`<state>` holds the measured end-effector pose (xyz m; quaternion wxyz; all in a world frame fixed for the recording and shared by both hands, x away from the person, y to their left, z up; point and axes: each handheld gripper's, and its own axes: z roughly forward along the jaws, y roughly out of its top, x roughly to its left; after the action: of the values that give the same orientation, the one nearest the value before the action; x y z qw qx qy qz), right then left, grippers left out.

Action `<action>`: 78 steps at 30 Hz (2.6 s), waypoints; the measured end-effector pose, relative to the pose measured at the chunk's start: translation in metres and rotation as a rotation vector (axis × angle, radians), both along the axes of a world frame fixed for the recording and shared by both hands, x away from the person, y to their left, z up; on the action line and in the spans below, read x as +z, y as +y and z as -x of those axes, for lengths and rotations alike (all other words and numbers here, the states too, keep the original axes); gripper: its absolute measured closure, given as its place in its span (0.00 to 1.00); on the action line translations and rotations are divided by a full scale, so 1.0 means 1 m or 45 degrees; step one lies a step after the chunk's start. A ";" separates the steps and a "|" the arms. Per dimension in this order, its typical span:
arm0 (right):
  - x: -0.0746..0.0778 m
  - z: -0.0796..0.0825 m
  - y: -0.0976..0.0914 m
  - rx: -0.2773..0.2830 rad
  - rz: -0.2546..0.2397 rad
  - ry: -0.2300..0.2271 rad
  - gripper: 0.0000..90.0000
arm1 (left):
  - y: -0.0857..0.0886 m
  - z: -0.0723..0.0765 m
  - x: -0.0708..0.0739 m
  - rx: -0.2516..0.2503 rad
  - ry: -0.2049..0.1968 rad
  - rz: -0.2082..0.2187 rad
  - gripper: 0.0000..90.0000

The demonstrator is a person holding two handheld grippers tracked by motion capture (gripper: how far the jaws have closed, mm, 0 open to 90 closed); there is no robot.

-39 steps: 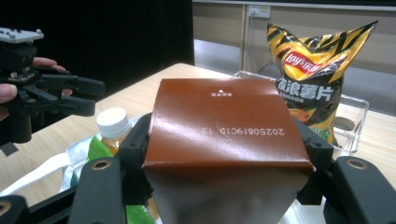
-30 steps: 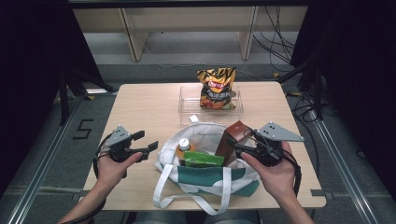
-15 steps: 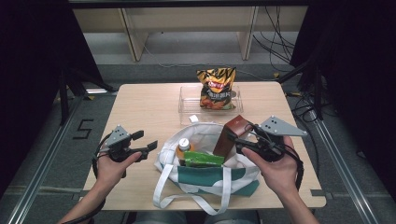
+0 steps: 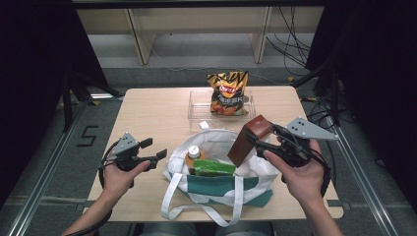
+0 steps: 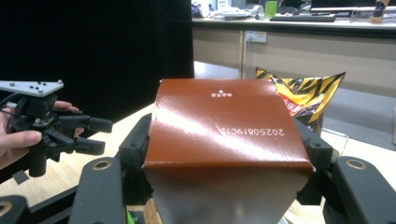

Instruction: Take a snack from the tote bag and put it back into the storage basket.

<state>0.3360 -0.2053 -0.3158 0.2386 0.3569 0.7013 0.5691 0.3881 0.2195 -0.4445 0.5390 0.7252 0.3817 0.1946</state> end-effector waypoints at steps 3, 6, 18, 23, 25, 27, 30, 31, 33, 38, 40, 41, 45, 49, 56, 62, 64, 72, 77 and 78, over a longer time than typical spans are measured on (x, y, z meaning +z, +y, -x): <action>0.004 0.000 -0.002 -0.014 -0.016 0.006 0.43 | 0.000 0.000 0.000 -0.005 -0.004 -0.006 0.27; 0.008 0.001 -0.004 -0.025 -0.037 0.009 0.43 | 0.001 -0.001 -0.001 -0.006 -0.005 0.004 0.27; 0.022 0.001 -0.012 -0.045 -0.035 -0.059 0.43 | 0.001 0.000 0.000 -0.003 -0.003 0.000 0.27; 0.028 0.003 -0.015 -0.054 -0.056 -0.055 0.43 | 0.001 0.000 0.000 0.001 -0.001 0.001 0.27; 0.030 0.004 -0.017 -0.067 -0.060 -0.068 0.43 | 0.001 0.000 0.000 0.001 -0.002 0.001 0.27; 0.032 0.004 -0.018 -0.064 -0.061 -0.074 0.43 | 0.001 0.000 0.001 -0.001 -0.007 -0.001 0.27; 0.034 0.003 -0.020 -0.073 -0.043 -0.092 0.43 | 0.001 0.000 0.000 -0.001 -0.004 0.000 0.27; 0.034 0.003 -0.020 -0.071 -0.059 -0.070 0.43 | 0.001 0.000 0.000 -0.002 -0.004 0.000 0.27; 0.034 0.003 -0.021 -0.082 -0.052 -0.083 0.43 | 0.001 0.000 0.001 -0.002 -0.006 -0.001 0.27; 0.036 0.000 -0.023 -0.092 -0.050 -0.107 0.43 | 0.002 0.000 0.001 0.004 -0.002 0.002 0.27; 0.037 -0.001 -0.023 -0.103 -0.047 -0.096 0.43 | 0.002 0.000 0.001 0.003 -0.006 0.002 0.27; 0.038 -0.001 -0.023 -0.105 -0.051 -0.098 0.43 | 0.002 0.000 0.001 0.002 -0.006 0.004 0.27; 0.040 -0.003 -0.025 -0.129 -0.065 -0.092 0.43 | 0.002 0.000 0.001 0.004 -0.006 0.005 0.27; 0.041 -0.008 -0.029 -0.141 -0.045 -0.113 0.43 | 0.003 0.000 0.001 0.004 -0.007 0.002 0.27; 0.044 -0.016 -0.032 -0.172 -0.052 -0.127 0.43 | 0.003 -0.001 0.001 0.002 -0.009 -0.002 0.27; 0.044 -0.027 -0.031 -0.179 -0.054 -0.137 0.43 | 0.004 -0.002 0.000 0.003 -0.010 0.007 0.27; 0.045 -0.031 -0.030 -0.186 -0.053 -0.136 0.43 | 0.005 -0.002 0.000 0.005 -0.009 0.001 0.27; 0.046 -0.047 -0.023 -0.183 -0.058 -0.121 0.43 | 0.004 -0.001 0.001 0.007 -0.008 0.002 0.27; 0.046 -0.055 -0.021 -0.200 -0.043 -0.130 0.43 | 0.005 0.000 0.001 0.007 -0.012 0.004 0.27; 0.046 -0.056 -0.020 -0.204 -0.051 -0.118 0.43 | 0.005 0.000 0.002 0.009 -0.010 0.004 0.27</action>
<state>0.3925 -0.2252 -0.2697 0.3083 0.3899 0.6472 0.5780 0.3879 0.2248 -0.4430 0.5411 0.7222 0.3823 0.1986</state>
